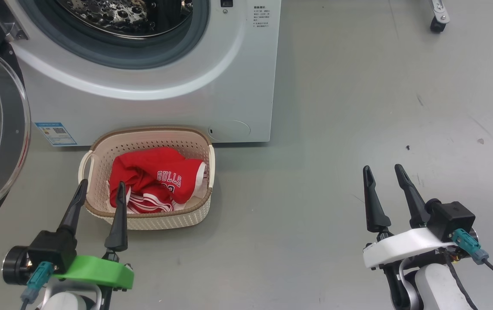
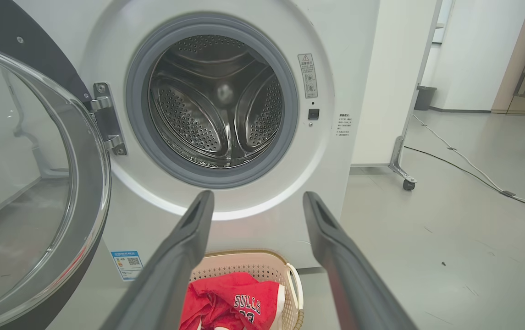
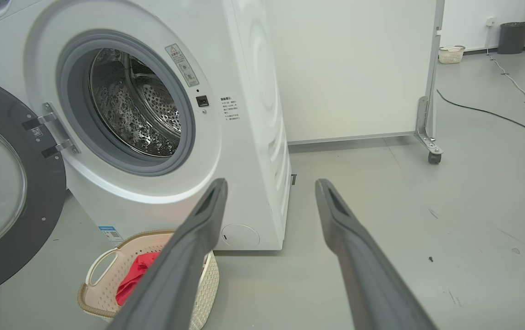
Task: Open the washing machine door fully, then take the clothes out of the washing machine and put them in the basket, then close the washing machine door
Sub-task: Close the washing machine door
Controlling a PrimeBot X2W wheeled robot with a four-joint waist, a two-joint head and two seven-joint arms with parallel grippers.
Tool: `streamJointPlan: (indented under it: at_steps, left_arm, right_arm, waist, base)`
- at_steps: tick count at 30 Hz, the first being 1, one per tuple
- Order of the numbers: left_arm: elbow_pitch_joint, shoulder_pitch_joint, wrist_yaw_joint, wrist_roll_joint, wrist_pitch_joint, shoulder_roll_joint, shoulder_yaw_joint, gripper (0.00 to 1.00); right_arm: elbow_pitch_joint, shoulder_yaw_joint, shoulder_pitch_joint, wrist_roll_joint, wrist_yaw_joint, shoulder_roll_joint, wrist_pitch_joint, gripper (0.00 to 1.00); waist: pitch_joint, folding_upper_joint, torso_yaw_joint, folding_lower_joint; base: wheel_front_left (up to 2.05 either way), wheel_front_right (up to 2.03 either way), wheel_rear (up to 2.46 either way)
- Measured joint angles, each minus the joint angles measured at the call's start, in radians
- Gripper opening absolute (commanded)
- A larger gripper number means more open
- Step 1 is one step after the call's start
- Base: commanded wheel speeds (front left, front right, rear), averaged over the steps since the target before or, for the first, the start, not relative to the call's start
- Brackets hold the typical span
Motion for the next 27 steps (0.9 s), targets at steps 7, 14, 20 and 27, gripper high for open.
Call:
streamJointPlan:
  at_steps: [7, 14, 20, 27]
  left_arm:
    - [0.002, 0.0, 0.0, 0.0, 0.0, 0.0, -0.001, 1.0]
    - [0.006, 0.0, 0.0, 0.005, 0.0, 0.0, -0.003, 1.0]
    - [0.015, 0.0, 0.0, 0.007, 0.0, -0.001, -0.02, 1.0]
    - [0.024, 0.0, 0.0, 0.007, 0.0, -0.001, -0.035, 1.0]
  right_arm:
    - [0.0, 0.0, 0.0, 0.0, 0.0, 0.0, 0.0, 1.0]
    - [0.0, 0.001, 0.0, 0.0, 0.0, 0.0, 0.0, 1.0]
    - [0.0, -0.006, 0.0, 0.0, -0.001, 0.0, 0.0, 1.0]
    - [0.001, -0.007, 0.0, -0.005, 0.0, 0.0, 0.0, 1.0]
  waist:
    - [0.004, 0.0, 0.0, 0.0]
    - [0.005, 0.0, 0.002, 0.0]
    - [0.005, 0.0, 0.016, 0.0]
    - [0.009, 0.0, 0.051, 0.0]
  base:
    - [0.0, 0.0, 0.0]
    - [0.0, 0.0, 0.0]
    - [0.0, 0.0, 0.0]
    - [0.0, 0.0, 0.0]
